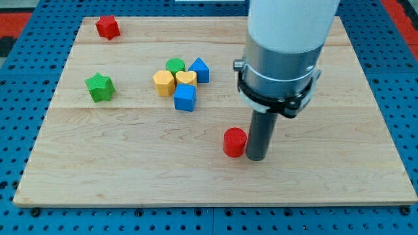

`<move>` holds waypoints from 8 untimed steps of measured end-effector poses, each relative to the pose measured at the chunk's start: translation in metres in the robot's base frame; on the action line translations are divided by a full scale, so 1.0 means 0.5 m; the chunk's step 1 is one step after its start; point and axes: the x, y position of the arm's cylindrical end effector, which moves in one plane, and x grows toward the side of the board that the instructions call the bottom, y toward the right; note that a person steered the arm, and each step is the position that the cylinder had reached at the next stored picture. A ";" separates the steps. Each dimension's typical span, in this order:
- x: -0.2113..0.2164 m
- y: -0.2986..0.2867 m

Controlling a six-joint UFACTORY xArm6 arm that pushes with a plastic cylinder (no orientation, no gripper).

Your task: Move the red circle into the group of blocks

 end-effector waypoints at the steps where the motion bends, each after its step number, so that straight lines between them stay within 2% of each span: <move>1: -0.051 -0.087; 2: -0.103 -0.114; 3: -0.093 -0.208; 4: -0.116 -0.240; 6: -0.153 -0.168; 7: -0.114 -0.150; 8: -0.101 -0.024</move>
